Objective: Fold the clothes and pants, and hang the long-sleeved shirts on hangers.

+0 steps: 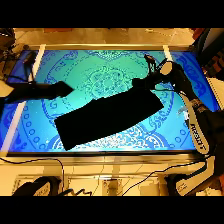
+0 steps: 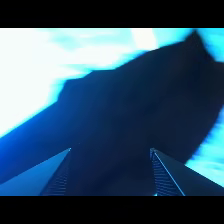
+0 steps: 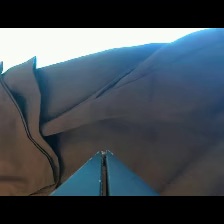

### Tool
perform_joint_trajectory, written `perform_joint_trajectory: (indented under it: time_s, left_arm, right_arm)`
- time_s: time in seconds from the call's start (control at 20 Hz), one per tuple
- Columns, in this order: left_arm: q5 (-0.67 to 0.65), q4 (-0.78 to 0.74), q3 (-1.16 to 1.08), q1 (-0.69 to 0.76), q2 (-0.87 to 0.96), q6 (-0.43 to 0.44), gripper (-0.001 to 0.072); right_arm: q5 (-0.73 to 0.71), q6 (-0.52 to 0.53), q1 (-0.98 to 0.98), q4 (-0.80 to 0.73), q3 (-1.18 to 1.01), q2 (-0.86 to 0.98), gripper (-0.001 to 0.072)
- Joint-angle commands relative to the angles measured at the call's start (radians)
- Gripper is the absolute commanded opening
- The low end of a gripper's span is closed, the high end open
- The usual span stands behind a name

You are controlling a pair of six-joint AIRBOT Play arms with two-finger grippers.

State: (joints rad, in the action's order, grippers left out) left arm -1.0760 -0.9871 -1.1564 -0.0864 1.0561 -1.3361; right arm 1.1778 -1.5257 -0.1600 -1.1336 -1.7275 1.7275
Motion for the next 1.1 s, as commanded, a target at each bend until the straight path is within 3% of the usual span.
perform_joint_trajectory:
  time_s: [0.0,0.2,0.3,0.35,0.45,0.7,0.75,0.8,0.9,0.95,1.05]
  left_arm:
    - [-0.020,-0.150,0.161,-0.193,-0.074,-0.002,0.0527]
    - [0.036,-0.064,0.510,-0.321,-0.119,0.011,0.0533]
    - [0.115,0.053,0.635,-0.325,-0.102,0.076,0.0537]
    - [0.146,0.112,0.679,-0.325,-0.087,0.116,0.0542]
    - [0.164,0.206,0.720,-0.324,-0.034,0.205,0.0658]
    - [0.172,0.509,0.720,-0.318,0.183,0.469,0.0653]
    - [0.175,0.543,0.718,-0.309,0.219,0.531,0.0624]
    - [0.177,0.546,0.709,-0.296,0.253,0.564,0.0523]
    - [0.159,0.547,0.671,-0.279,0.284,0.566,0.0156]
    - [0.140,0.546,0.643,-0.275,0.280,0.568,0.0012]
    - [0.048,0.547,0.546,-0.275,0.267,0.565,0.0007]
  right_arm:
    - [-0.003,0.002,0.003,-0.005,-0.001,-0.003,0.0026]
    - [-0.050,0.054,0.003,-0.005,-0.001,-0.003,0.0026]
    - [-0.054,0.074,0.003,-0.005,-0.001,-0.003,0.0026]
    - [-0.053,0.082,0.002,-0.005,-0.001,-0.003,0.0026]
    - [-0.055,0.085,0.003,-0.005,-0.001,-0.003,0.0026]
    - [-0.072,0.097,0.002,0.004,-0.001,-0.003,0.0026]
    - [-0.072,0.098,0.001,0.003,-0.001,-0.003,0.0026]
    - [-0.072,0.097,0.001,0.004,-0.001,-0.003,0.0026]
    - [-0.073,0.098,-0.001,0.004,-0.001,-0.003,0.0026]
    - [-0.082,0.097,-0.006,0.004,-0.001,-0.002,0.0026]
    - [-0.119,0.097,-0.033,0.004,0.002,0.002,0.0026]
